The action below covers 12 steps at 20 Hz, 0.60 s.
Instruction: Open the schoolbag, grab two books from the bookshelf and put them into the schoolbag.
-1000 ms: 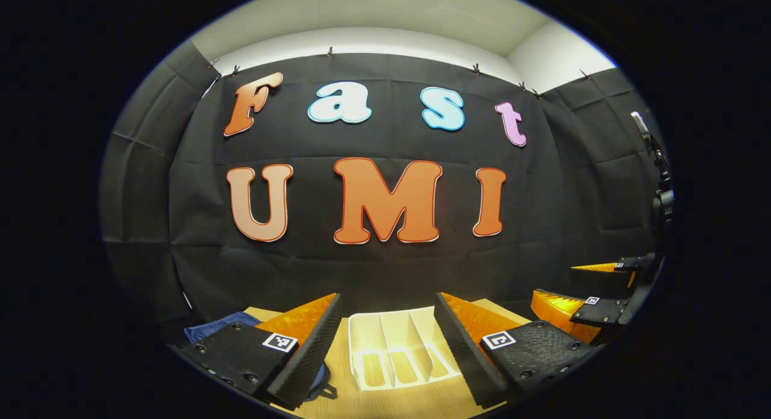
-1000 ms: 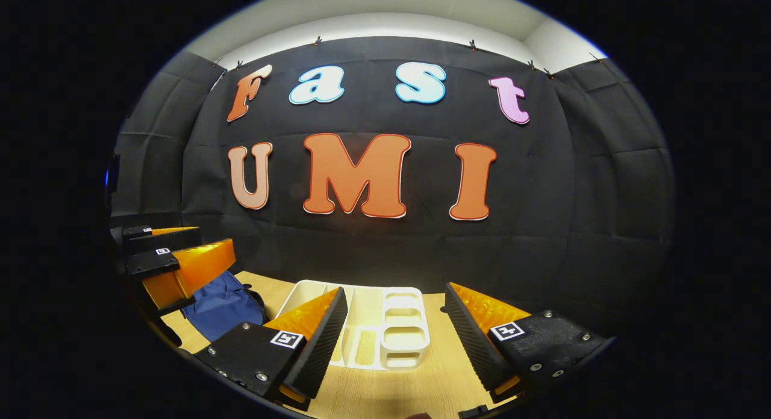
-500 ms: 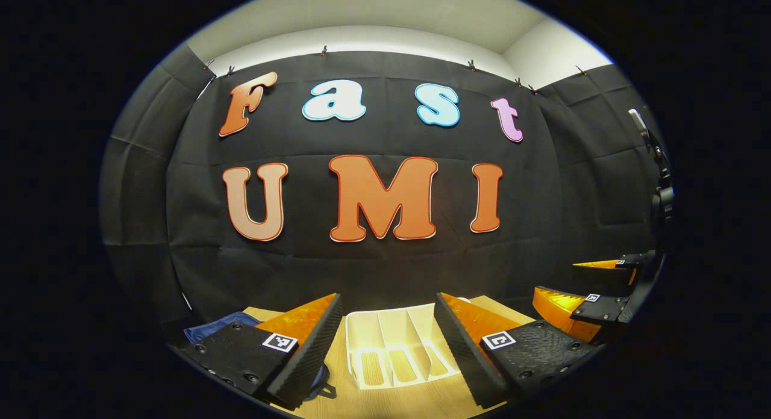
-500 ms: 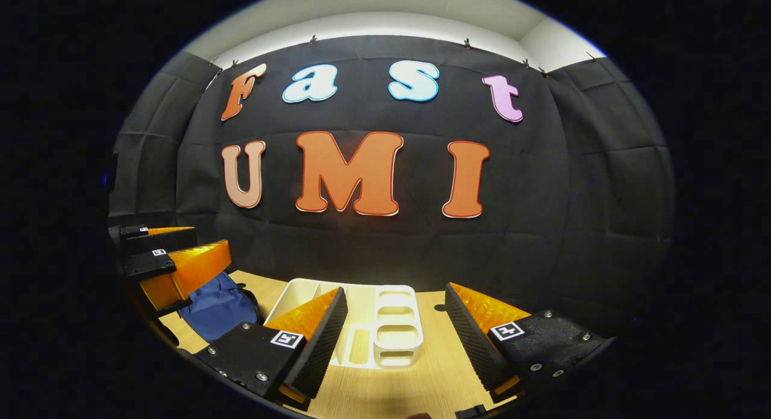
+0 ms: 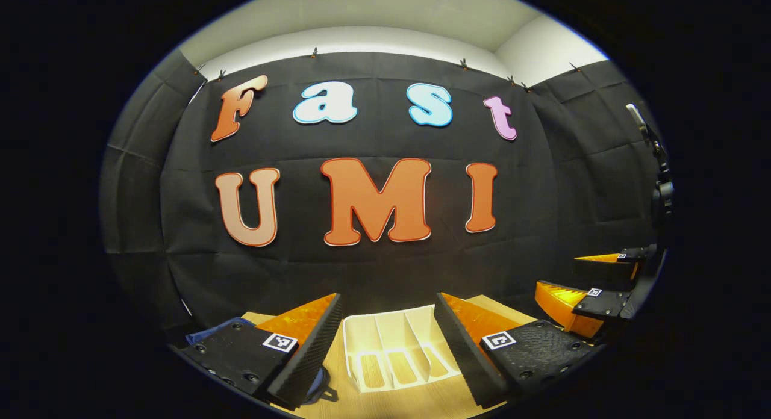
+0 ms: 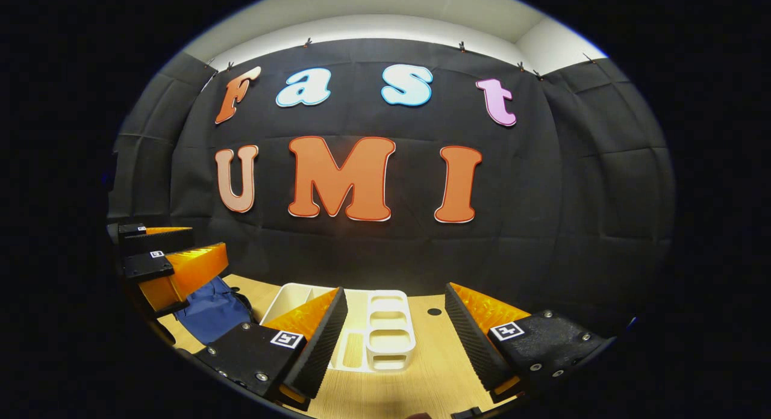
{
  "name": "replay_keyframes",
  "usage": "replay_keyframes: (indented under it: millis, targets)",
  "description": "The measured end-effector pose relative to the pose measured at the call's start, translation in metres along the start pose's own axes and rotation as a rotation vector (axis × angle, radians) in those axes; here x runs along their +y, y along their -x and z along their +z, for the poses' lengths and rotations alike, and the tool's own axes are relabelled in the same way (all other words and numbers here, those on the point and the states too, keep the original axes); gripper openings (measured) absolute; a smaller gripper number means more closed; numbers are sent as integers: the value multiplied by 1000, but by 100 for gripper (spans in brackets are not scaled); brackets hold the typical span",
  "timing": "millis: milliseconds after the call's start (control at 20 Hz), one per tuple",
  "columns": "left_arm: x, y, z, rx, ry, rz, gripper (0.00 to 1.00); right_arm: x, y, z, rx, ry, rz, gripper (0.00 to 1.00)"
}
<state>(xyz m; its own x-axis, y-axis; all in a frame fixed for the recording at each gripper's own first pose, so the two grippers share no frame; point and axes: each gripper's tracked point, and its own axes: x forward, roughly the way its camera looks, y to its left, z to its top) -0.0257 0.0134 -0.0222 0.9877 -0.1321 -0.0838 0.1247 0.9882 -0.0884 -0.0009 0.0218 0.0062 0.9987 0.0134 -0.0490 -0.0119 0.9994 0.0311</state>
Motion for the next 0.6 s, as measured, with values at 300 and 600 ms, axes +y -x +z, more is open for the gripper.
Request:
replay_keyframes:
  millis: [300,600]
  targets:
    - [-11,-1,3,-7,-10,-25,95,-7,-2,4,-23,1,-26,97]
    - [-24,-2,0,2,-23,-59,99,-17,7,2,-37,0,-44,100]
